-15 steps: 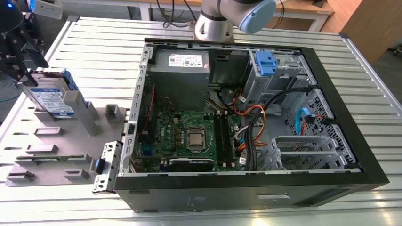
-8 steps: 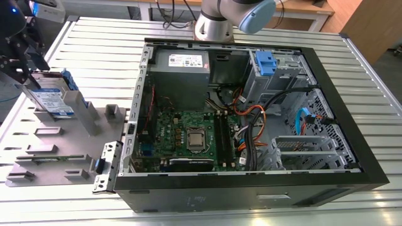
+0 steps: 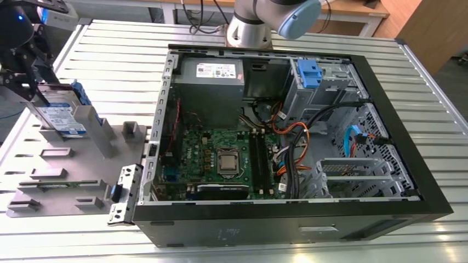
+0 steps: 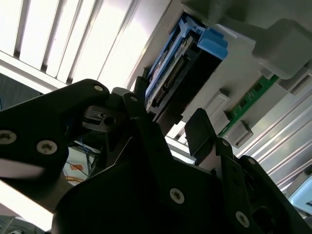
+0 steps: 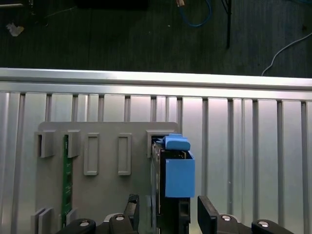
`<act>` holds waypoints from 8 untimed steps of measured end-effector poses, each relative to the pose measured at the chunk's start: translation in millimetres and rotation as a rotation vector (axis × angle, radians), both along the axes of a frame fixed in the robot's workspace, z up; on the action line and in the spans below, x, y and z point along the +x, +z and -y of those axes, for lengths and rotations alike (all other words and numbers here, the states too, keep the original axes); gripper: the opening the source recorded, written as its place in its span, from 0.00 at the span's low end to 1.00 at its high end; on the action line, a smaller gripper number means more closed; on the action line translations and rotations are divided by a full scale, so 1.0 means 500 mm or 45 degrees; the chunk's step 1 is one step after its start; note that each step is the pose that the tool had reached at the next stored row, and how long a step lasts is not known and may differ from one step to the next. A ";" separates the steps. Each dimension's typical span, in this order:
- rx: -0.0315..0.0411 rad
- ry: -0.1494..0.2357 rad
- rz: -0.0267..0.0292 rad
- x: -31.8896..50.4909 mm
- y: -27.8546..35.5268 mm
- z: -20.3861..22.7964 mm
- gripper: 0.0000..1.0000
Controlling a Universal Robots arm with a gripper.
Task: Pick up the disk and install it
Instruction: 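Pick up the disk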
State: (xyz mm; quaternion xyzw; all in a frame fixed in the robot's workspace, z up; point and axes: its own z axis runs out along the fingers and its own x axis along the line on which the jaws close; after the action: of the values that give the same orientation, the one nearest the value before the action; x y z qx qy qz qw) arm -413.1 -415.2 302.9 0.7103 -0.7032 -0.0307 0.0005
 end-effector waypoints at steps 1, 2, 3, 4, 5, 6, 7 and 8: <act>-0.0001 0.001 -0.0002 0.000 0.000 0.0000 0.59; -0.0002 0.001 -0.0004 0.000 -0.001 0.0000 0.59; -0.0003 0.001 -0.0004 0.000 -0.001 0.0000 0.59; 0.0000 0.001 0.0000 0.000 -0.001 -0.0004 0.59; 0.0001 0.001 0.0002 0.000 -0.001 -0.0014 0.59; 0.0001 0.001 0.0001 0.000 -0.001 -0.0024 0.59; 0.0000 0.001 -0.0001 0.001 -0.001 -0.0034 0.59; 0.0002 0.001 0.0002 0.001 -0.002 -0.0040 0.59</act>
State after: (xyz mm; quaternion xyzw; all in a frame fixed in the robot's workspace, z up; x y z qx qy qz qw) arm -412.6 -413.2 302.1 0.7106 -0.7029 -0.0307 0.0004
